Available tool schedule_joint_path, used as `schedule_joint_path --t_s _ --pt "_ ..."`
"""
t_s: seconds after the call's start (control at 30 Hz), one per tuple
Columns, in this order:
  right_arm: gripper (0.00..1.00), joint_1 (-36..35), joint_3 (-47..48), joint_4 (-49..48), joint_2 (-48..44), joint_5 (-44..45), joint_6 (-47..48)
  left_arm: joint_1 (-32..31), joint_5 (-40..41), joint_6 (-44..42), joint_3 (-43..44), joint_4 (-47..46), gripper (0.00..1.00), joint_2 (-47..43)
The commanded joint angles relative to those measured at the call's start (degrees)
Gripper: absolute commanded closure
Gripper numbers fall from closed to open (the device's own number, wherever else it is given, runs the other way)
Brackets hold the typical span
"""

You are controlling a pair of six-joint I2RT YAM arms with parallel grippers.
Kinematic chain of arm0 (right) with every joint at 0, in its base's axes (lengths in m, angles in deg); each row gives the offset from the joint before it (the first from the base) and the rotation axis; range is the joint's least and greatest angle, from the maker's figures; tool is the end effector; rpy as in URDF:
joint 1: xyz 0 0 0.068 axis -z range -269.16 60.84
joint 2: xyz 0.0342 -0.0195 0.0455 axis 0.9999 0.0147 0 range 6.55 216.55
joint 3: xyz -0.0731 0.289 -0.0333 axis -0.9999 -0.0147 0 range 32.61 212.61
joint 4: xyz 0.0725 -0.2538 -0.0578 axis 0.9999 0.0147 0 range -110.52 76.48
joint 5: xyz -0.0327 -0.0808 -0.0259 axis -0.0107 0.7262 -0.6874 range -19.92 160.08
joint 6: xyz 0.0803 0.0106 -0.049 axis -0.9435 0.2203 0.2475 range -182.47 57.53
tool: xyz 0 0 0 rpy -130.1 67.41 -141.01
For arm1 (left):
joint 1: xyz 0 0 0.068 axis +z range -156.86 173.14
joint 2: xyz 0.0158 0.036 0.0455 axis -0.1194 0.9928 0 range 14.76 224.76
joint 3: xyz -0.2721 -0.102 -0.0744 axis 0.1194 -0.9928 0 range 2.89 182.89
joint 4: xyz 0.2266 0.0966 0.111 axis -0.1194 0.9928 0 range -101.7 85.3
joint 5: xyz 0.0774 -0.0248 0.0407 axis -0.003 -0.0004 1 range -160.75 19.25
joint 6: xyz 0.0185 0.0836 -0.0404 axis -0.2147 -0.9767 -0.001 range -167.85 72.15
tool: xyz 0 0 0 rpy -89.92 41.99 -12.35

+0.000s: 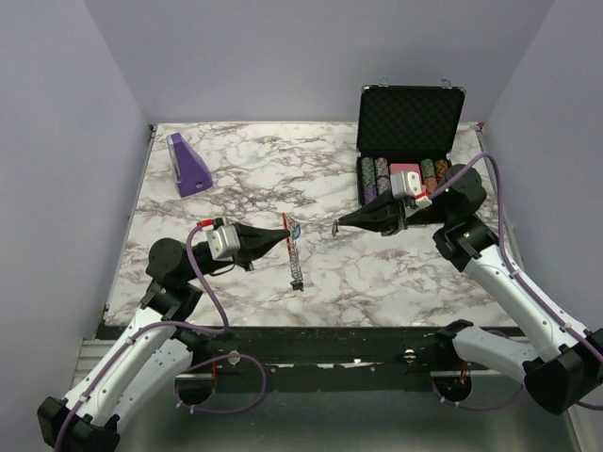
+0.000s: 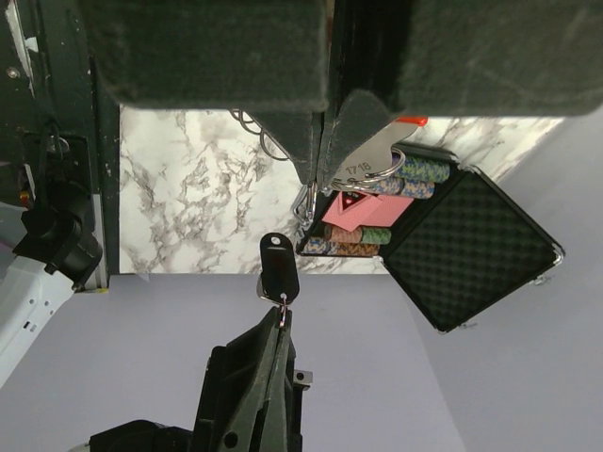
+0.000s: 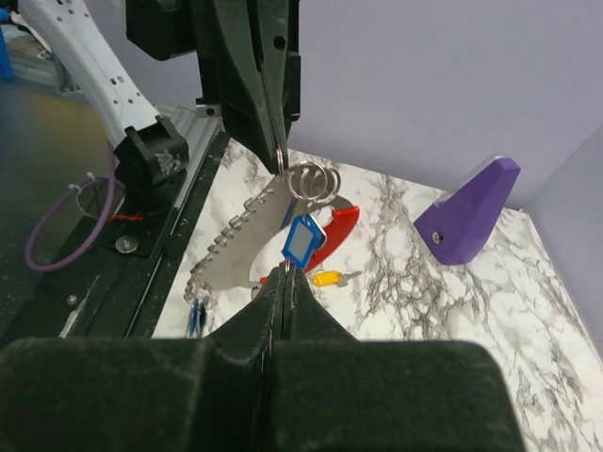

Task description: Put the keys on the keyring

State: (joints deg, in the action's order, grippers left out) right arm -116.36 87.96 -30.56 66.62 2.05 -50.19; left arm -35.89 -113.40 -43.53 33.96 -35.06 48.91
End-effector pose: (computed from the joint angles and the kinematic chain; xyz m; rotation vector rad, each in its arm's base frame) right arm 0.1757 0.1794 0.4153 -1.3626 0.9100 1.0688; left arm 0.1152 -0.1302 0.3711 0.9131 1.0272 -0.9422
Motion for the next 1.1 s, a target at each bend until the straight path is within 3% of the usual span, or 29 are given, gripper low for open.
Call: schedule_joint_path --t_s 0.0,0.5,0.9,1.07 --pt "0.99 -1.2 -2.3 -9.3 0.0 -2.0 -2.7 -0.9 0.4 -1.0 1.9 -4.5 1.0 1.5" --pt "1.0 -3.6 -8.5 -18.3 0.5 -1.6 -4.5 -3.6 0.9 -4.1 1.7 -4.6 1.0 5.2" --pt "1.0 -5.8 -7.9 -16.8 3.3 1.6 1.7 -4.0 -2.8 -1.5 -2.0 -13.5 1.0 8.3" --pt "1.0 -6.4 -7.3 -16.5 3.6 2.6 3.6 -3.9 -3.5 -1.6 -2.0 -13.0 1.0 8.8"
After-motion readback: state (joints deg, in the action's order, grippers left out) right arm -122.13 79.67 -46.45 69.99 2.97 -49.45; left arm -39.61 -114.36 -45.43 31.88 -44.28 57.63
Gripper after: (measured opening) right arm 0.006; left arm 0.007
